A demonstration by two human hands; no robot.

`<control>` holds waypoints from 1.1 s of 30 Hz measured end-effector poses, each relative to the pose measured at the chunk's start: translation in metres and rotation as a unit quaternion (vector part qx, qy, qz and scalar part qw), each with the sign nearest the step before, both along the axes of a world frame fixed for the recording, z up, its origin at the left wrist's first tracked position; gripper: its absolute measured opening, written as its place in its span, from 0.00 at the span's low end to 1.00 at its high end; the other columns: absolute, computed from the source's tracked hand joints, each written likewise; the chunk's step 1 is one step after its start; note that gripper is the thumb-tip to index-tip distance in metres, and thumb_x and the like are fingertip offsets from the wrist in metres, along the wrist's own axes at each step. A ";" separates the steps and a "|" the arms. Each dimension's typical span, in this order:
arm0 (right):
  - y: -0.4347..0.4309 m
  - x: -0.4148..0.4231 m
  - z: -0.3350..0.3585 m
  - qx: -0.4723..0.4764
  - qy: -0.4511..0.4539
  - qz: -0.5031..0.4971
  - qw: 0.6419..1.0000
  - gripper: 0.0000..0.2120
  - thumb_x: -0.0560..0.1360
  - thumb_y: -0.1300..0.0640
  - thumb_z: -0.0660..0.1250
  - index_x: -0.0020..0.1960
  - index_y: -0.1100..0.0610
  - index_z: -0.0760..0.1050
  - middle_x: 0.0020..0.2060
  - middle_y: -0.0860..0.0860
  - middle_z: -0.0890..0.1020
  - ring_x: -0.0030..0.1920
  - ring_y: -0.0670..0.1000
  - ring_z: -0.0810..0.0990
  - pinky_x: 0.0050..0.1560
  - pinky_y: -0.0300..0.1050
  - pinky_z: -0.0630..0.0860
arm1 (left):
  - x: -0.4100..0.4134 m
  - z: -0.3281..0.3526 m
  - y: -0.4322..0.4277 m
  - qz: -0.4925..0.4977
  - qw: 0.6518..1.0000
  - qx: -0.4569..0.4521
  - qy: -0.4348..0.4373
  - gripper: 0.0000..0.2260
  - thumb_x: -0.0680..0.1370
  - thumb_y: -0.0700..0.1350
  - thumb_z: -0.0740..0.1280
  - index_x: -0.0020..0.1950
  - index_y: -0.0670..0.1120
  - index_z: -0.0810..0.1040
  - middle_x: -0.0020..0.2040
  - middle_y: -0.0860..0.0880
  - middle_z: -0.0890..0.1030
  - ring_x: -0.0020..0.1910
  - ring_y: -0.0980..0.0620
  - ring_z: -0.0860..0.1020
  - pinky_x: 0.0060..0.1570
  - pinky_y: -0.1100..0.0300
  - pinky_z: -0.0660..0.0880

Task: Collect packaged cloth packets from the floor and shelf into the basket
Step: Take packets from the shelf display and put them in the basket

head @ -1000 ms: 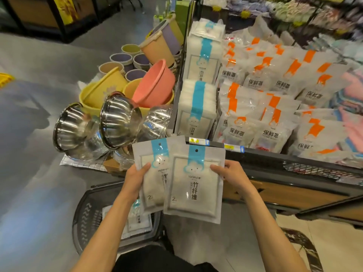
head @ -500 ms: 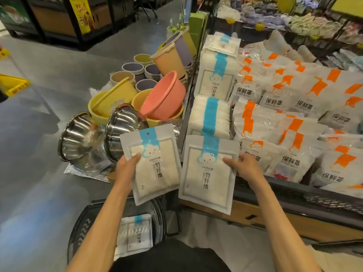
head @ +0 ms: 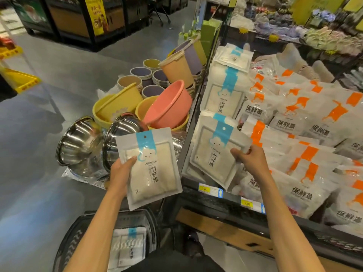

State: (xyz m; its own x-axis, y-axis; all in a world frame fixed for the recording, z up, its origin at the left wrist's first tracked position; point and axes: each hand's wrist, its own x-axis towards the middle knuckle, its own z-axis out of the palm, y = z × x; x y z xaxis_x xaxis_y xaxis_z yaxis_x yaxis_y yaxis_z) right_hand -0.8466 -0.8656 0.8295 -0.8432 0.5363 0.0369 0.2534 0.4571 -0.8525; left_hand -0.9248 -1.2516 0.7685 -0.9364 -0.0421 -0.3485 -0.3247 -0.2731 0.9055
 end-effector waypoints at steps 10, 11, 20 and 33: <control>-0.020 0.002 -0.056 -0.128 0.019 -0.060 0.990 0.06 0.71 0.60 0.77 0.41 0.53 0.80 0.36 0.51 0.84 0.38 0.52 0.81 0.35 0.43 0.76 | -0.004 -0.004 0.011 0.009 1.000 -0.017 -0.010 0.06 0.80 0.38 0.68 0.53 0.47 0.81 0.44 0.49 0.87 0.41 0.51 0.86 0.38 0.57 0.80; -0.021 0.003 -0.063 -0.144 0.019 -0.070 0.987 0.06 0.71 0.60 0.77 0.42 0.53 0.80 0.35 0.50 0.83 0.37 0.51 0.81 0.35 0.42 0.75 | -0.003 -0.005 0.011 0.009 1.000 -0.016 -0.011 0.06 0.80 0.38 0.68 0.54 0.47 0.81 0.45 0.48 0.87 0.42 0.50 0.86 0.39 0.56 0.81; -0.028 -0.002 -0.100 -0.185 0.027 -0.134 0.973 0.09 0.71 0.62 0.77 0.49 0.55 0.83 0.40 0.47 0.84 0.42 0.47 0.82 0.44 0.41 0.81 | -0.005 -0.007 0.004 0.010 0.999 -0.033 -0.020 0.06 0.80 0.40 0.68 0.55 0.47 0.81 0.45 0.49 0.87 0.42 0.51 0.86 0.39 0.56 0.80; -0.036 -0.021 -0.120 -0.117 -0.016 -0.172 0.978 0.08 0.72 0.55 0.76 0.47 0.59 0.84 0.38 0.49 0.83 0.45 0.54 0.82 0.42 0.44 0.74 | -0.013 -0.009 0.021 -0.001 1.000 -0.010 -0.024 0.06 0.80 0.39 0.67 0.55 0.47 0.81 0.46 0.48 0.87 0.43 0.51 0.86 0.41 0.55 0.80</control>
